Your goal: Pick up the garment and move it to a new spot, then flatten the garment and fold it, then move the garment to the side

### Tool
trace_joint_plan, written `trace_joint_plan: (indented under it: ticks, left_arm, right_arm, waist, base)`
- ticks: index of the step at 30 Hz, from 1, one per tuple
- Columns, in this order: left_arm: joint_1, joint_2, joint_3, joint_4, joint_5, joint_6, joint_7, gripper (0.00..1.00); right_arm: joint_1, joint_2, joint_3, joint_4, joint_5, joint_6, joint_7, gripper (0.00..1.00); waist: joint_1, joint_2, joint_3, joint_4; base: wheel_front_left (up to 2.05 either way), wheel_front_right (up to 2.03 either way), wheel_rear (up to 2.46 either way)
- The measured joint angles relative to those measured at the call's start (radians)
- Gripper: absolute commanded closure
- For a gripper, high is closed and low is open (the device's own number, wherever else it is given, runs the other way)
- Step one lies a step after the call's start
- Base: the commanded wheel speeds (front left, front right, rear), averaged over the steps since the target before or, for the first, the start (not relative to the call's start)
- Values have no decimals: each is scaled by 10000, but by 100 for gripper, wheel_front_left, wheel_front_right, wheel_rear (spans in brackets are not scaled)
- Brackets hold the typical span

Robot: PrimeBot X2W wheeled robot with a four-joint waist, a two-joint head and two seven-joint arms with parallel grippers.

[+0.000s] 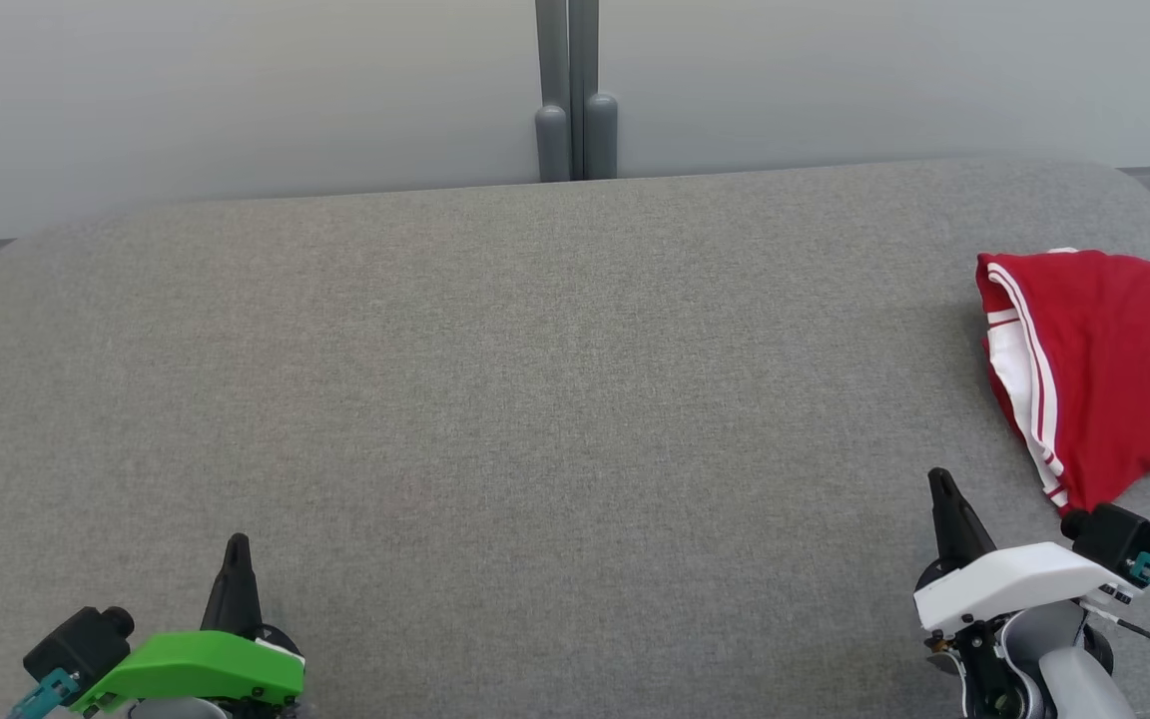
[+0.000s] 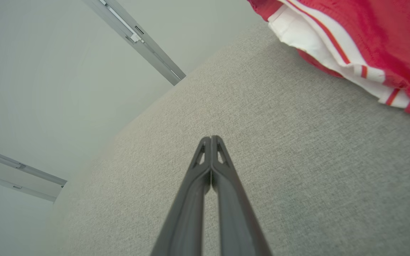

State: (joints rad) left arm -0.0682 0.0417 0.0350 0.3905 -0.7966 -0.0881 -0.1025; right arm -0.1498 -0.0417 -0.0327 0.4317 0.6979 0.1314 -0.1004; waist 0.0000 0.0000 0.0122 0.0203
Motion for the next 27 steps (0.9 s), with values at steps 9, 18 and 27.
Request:
trace_joint_plan:
  ticks: [9, 18, 27]
  left_arm:
    - [-18, 2, 111, -215, -1116, -46, 288, 100]
    - [-38, 8, 221, -395, -2184, -94, 577, 100]
    - [-54, 12, 303, -589, -3177, -159, 830, 100]
  right_arm:
    - [28, -6, -119, -253, 1287, 0, 305, 100]
    - [73, -10, -221, -497, 2460, -2, 573, 100]
    - [148, -17, -314, -723, 3542, -2, 834, 100]
  waist:
    - [0, 0, -10, -21]
    - [0, 0, -19, -41]
    - [0, 0, -29, -61]
  base:
    - [0, 0, 0]
    - [0, 0, 0]
    - [0, 0, 0]
